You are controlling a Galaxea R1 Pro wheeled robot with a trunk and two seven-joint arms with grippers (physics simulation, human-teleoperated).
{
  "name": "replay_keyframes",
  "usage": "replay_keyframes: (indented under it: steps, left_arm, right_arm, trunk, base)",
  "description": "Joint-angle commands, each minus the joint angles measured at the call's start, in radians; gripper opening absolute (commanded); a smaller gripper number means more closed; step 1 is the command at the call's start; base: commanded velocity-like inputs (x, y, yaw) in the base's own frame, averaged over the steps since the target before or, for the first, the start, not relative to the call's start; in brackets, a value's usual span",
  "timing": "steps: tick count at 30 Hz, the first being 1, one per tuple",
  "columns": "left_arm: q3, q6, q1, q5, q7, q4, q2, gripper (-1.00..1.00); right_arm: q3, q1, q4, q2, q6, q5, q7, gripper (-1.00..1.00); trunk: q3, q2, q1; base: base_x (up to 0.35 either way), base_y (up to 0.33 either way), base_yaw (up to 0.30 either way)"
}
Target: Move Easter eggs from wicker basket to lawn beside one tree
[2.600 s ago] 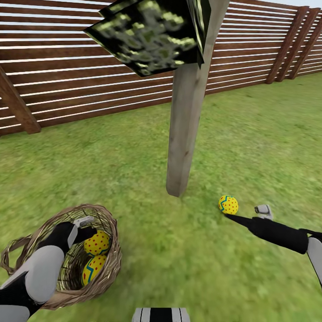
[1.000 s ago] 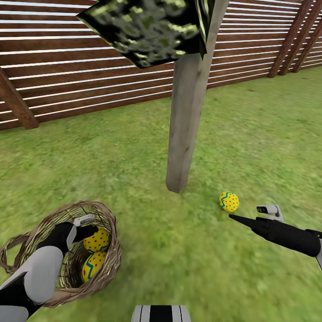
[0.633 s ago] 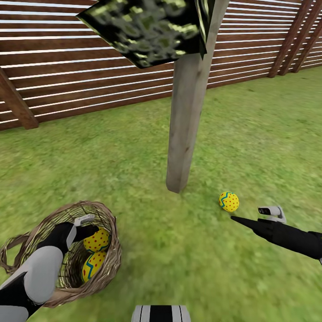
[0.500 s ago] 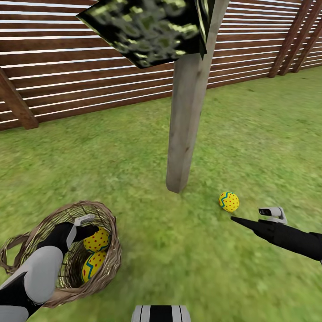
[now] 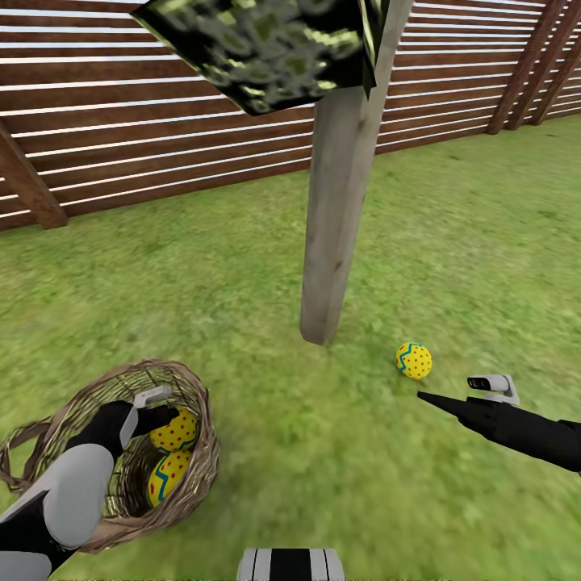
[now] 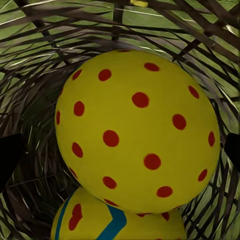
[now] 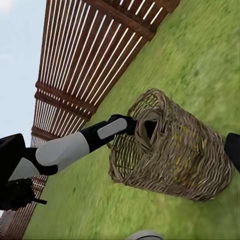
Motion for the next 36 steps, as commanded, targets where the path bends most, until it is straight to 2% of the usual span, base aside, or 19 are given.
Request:
replay_keyframes:
  steps: [1,11,16,31,36]
  left_arm:
    - [0.008,0.004,-0.001,-0.011,-0.009,-0.002,-0.001,1.0]
    - [0.008,0.003,-0.001,-0.01,-0.01,-0.001,-0.001,1.0]
    - [0.008,-0.002,-0.001,-0.01,-0.012,-0.001,-0.001,1.0]
    - [0.008,-0.007,0.0,-0.01,-0.016,-0.001,-0.001,1.0]
    - [0.008,-0.007,0.0,-0.01,-0.043,-0.001,0.0,1.0]
  right_arm:
    - [0.0,0.0,0.0,0.0,0.004,0.0,0.003,1.0]
    - [0.0,0.0,0.0,0.0,0.004,0.0,0.005,1.0]
    - [0.0,0.0,0.0,0.0,0.004,0.0,0.01,1.0]
    - [0.0,0.0,0.0,0.0,0.004,0.0,0.013,1.0]
    - [0.0,0.0,0.0,0.0,0.004,0.0,0.013,1.0]
  trunk:
    - [-0.001,0.0,0.0]
    - [-0.001,0.0,0.0]
    - [-0.02,-0.001,0.002]
    - [-0.02,-0.001,0.002]
    - [-0.02,-0.001,0.002]
  base:
    - [0.0,0.0,0.0]
    - [0.0,0.0,0.0]
    - [0.0,0.0,0.0]
    - [0.0,0.0,0.0]
    - [0.0,0.0,0.0]
